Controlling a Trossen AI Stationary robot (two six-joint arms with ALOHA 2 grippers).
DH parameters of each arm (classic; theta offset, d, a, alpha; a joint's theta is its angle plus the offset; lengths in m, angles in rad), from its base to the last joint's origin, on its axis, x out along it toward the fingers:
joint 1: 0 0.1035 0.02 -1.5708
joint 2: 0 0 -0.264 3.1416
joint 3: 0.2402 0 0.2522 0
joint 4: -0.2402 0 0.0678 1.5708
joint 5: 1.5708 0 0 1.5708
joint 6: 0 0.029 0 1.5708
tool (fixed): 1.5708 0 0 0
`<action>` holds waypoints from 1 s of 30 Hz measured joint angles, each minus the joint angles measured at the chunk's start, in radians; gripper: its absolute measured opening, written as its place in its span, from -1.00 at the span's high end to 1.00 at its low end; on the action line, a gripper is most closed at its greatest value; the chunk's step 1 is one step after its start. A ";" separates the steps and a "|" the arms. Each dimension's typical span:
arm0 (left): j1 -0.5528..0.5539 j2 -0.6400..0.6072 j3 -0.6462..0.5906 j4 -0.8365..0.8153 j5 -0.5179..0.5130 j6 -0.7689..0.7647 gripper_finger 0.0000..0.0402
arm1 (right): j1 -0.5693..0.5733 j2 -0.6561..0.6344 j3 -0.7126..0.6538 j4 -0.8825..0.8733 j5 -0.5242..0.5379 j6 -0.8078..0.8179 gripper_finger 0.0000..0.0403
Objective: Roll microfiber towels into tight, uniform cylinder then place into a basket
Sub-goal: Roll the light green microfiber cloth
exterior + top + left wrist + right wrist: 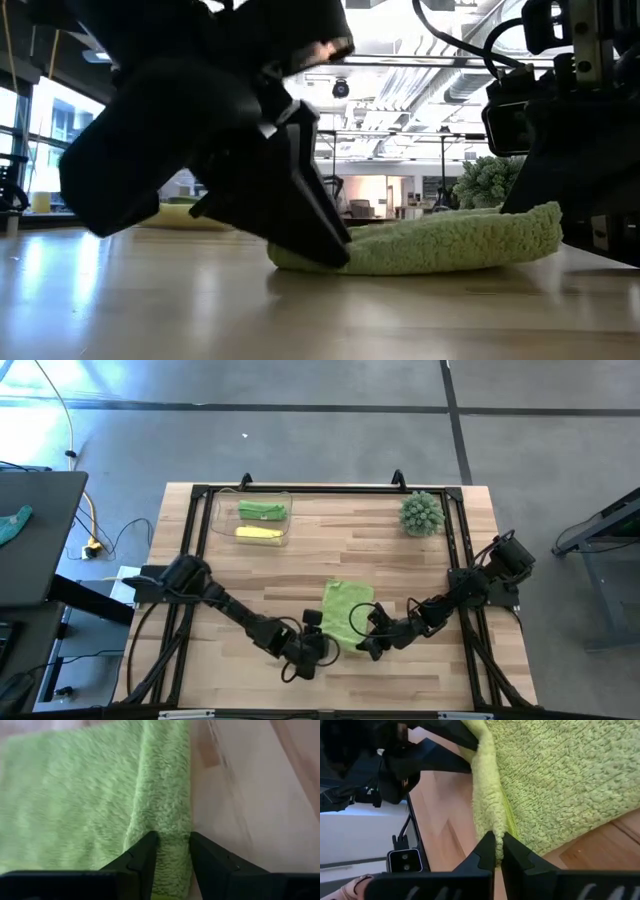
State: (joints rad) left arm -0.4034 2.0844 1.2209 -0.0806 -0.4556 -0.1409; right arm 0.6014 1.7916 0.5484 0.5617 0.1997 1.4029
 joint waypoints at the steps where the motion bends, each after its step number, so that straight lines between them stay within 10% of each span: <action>1: 0.005 0.003 0.000 -0.001 0.022 -0.006 0.47 | 0.000 0.000 0.000 0.000 -0.001 -0.004 1.00; 14: 0.053 0.025 0.004 0.013 0.207 -0.076 0.51 | 0.008 -0.236 -0.008 -0.163 -0.114 -0.315 0.47; 24: 0.087 0.029 0.002 0.093 0.328 -0.286 0.51 | 0.140 -0.153 0.114 -0.167 0.293 -0.999 0.42; 30: 0.091 0.029 0.001 0.100 0.331 -0.382 0.50 | 0.149 0.007 0.277 -0.326 0.306 -1.196 0.42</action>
State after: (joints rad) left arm -0.3126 2.1136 1.2221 0.0192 -0.1246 -0.5225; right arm 0.7502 1.7986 0.8249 0.2359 0.5055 0.2067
